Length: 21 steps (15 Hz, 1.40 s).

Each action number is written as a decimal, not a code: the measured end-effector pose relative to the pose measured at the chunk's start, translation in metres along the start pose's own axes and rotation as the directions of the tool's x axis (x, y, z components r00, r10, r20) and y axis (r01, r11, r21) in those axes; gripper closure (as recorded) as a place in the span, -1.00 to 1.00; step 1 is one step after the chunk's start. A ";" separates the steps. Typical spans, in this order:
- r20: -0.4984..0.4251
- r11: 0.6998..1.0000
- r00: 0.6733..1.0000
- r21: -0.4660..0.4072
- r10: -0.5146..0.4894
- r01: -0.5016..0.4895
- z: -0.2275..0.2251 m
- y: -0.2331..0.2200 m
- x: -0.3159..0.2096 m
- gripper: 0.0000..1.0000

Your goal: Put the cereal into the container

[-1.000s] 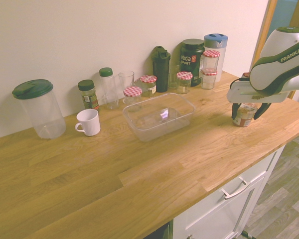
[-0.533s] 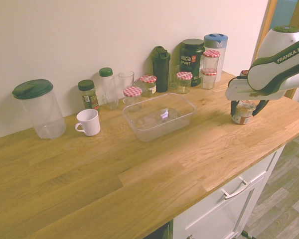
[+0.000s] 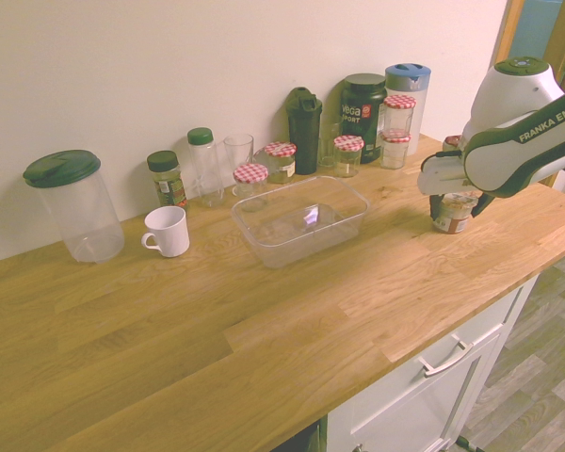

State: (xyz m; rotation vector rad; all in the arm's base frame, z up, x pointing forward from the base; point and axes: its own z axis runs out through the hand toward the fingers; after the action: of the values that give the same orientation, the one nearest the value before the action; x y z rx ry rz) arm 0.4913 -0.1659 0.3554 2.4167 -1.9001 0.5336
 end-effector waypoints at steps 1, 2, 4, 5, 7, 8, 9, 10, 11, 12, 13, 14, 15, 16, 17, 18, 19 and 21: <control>-0.008 1.000 1.000 0.001 0.002 -0.002 0.000 -0.001 -0.001 1.00; -0.012 1.000 1.000 0.003 0.007 -0.007 0.000 -0.001 -0.001 1.00; -0.015 1.000 1.000 0.009 0.013 -0.013 0.000 -0.001 0.000 1.00; -0.017 1.000 1.000 0.014 0.016 -0.015 -0.001 -0.002 0.000 1.00; -0.021 0.999 1.000 0.025 0.022 -0.022 -0.003 -0.003 0.001 1.00; -0.022 0.999 0.999 0.030 0.025 -0.024 -0.005 -0.004 0.000 1.00; -0.026 0.999 0.999 0.036 0.026 -0.025 -0.008 -0.005 0.000 1.00; -0.034 0.999 0.999 0.043 0.025 -0.023 -0.013 -0.008 -0.002 1.00; -0.044 0.998 0.999 0.050 0.026 -0.023 -0.019 -0.010 -0.003 1.00; -0.054 0.998 0.998 0.059 0.027 -0.024 -0.027 -0.012 -0.005 1.00; -0.064 0.998 0.998 0.065 0.027 -0.023 -0.037 -0.015 -0.007 1.00; -0.077 0.997 0.997 0.075 0.028 -0.022 -0.051 -0.018 -0.010 1.00; -0.093 0.996 0.995 0.088 0.027 -0.018 -0.068 -0.022 -0.017 1.00; -0.111 0.995 0.993 0.099 0.026 -0.015 -0.087 -0.028 -0.027 1.00; -0.125 0.994 0.992 0.108 0.024 -0.011 -0.108 -0.034 -0.041 1.00; -0.141 0.993 0.990 0.115 0.018 -0.002 -0.130 -0.041 -0.059 1.00; -0.159 0.993 0.987 0.120 0.010 0.010 -0.149 -0.052 -0.078 1.00; -0.197 0.991 0.980 0.127 -0.014 0.040 -0.175 -0.080 -0.110 1.00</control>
State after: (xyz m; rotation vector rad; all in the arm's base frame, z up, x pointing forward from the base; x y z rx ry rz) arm 0.5005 -0.0027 0.5050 2.3579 -1.8025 0.8852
